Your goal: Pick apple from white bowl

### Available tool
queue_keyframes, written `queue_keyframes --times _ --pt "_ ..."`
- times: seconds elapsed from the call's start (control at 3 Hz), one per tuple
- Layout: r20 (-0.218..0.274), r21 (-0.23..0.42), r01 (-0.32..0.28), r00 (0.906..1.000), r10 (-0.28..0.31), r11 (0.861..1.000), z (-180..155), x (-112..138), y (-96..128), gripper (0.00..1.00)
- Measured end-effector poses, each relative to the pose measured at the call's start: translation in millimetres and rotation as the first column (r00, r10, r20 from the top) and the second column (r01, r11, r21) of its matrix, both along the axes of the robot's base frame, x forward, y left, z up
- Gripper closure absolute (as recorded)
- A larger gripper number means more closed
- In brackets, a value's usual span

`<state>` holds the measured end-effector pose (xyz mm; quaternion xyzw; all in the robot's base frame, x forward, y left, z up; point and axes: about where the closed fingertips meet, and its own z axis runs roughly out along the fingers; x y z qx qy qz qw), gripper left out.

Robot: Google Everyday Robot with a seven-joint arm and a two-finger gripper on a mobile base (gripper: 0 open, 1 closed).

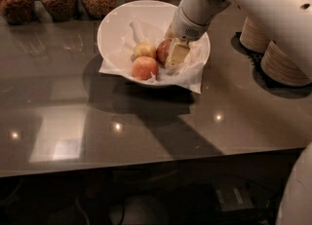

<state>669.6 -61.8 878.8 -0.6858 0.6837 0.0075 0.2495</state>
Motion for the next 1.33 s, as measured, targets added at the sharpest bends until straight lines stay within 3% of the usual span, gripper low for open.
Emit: queue_keyframes --times 0.67,1.33 --pt "0.004 -0.022 0.0 1.0 0.0 1.0 -1.6 9.9 3.7 0.42" --pt "0.004 -0.026 -0.004 1.0 0.004 1.0 -0.7 8.7 3.2 0.84"
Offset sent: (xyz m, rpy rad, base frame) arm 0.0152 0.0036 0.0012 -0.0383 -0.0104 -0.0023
